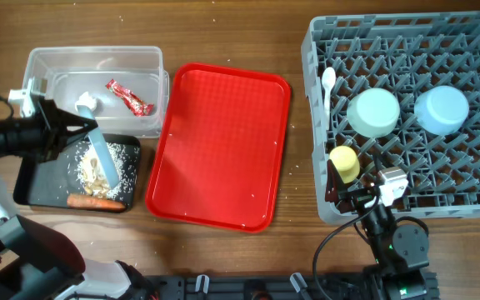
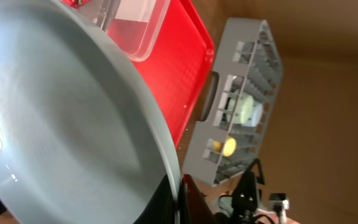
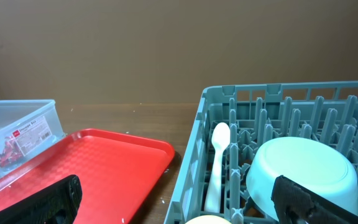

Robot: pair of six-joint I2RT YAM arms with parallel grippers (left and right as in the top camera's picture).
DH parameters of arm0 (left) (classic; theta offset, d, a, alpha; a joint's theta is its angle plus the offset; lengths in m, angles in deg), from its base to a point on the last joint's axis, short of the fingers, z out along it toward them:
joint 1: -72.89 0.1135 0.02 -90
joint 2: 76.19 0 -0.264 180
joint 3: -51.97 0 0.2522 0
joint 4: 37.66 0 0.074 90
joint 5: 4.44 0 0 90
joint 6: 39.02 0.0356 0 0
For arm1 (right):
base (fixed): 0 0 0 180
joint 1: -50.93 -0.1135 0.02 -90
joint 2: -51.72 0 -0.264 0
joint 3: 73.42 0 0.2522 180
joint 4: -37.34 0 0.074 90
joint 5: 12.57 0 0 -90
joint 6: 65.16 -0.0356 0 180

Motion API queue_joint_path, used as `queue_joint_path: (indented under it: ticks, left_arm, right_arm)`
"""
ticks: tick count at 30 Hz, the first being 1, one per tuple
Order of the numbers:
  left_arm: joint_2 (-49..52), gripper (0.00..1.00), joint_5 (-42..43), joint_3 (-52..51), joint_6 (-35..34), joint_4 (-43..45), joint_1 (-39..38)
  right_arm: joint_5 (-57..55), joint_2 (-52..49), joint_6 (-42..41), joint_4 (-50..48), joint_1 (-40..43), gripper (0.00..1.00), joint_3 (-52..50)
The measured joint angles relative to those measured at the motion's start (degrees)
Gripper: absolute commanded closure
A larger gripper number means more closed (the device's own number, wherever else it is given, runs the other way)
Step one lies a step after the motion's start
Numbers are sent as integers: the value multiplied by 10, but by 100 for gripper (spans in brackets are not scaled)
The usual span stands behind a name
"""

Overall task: Sort waste into correct bins and load items into the dishwasher rack
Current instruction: 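Tilt the plate over the black tray to dump the rice, then carry the empty plate with the left gripper into the dish rack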

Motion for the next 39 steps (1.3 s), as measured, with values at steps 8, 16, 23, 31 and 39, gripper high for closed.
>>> queue_joint_path:
  ticks: [8,16,23,31,39]
  left_arm:
    - [-1,96,95,-103,107,-28,92]
    - [-62,96,125,-104,161,-52,107]
    - [-169,96,132,-105,156,-31,106]
    - [-181,96,182,-108,-13,173,-20]
    - [-181,96,193,-111,-293,548,-280]
  right_arm:
    - [0,0,0,0,0,0,0]
    - [0,0,0,0,0,0,0]
    - [0,0,0,0,0,0,0]
    - [0,0,0,0,0,0,0]
    - [0,0,0,0,0,0,0]
